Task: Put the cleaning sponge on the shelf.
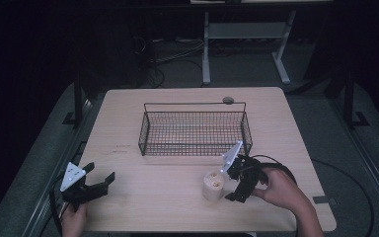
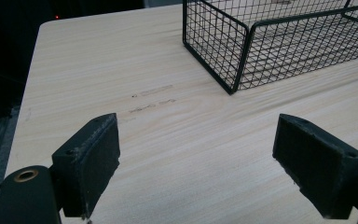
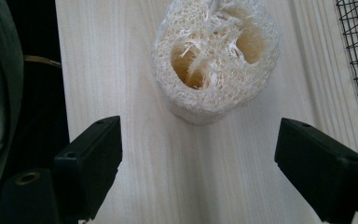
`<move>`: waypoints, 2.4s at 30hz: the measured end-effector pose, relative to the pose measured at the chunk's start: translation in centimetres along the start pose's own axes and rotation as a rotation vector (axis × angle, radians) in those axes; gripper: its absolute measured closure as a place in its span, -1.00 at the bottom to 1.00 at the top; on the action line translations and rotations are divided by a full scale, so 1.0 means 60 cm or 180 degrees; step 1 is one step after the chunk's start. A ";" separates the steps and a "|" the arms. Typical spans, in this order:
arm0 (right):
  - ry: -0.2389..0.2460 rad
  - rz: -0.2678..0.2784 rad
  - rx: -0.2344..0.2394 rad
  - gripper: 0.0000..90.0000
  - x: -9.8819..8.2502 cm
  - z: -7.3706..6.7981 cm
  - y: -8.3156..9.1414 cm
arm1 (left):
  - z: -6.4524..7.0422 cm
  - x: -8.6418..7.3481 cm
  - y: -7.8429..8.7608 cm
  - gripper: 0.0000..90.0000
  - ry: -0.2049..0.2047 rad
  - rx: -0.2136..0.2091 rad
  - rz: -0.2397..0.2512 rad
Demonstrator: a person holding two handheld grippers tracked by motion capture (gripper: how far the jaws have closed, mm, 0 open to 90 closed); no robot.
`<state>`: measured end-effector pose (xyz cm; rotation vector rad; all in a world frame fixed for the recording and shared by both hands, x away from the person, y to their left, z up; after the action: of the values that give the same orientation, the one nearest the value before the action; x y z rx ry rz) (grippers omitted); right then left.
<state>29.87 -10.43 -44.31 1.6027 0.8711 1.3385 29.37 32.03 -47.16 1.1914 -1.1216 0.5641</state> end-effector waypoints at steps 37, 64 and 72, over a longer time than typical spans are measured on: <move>0.0056 -0.0070 0.0086 -0.66 0.049 0.016 -0.029 | -0.004 0.003 0.005 -0.69 0.0060 0.0016 0.0046; 0.0185 -0.0022 0.0210 -0.39 0.074 0.019 -0.013 | -0.005 0.004 0.006 -0.69 0.0075 0.0022 0.0059; 0.0241 -0.0009 0.0226 -0.39 0.086 0.021 0.002 | -0.005 0.004 0.007 -0.69 0.0074 0.0024 0.0060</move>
<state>32.08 -6.02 -42.28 1.6129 0.9761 1.3876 29.24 32.42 -46.77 1.1790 -1.1128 0.5959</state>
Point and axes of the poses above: each handheld gripper's, and its own axes: y roughly backward along the jaws, x roughly out of its top, z roughly to its right, the point moved 6 cm from there along -y, roughly forward along the jaws, and after that the axes turned 2 degrees about x, right-handed, at the moved point
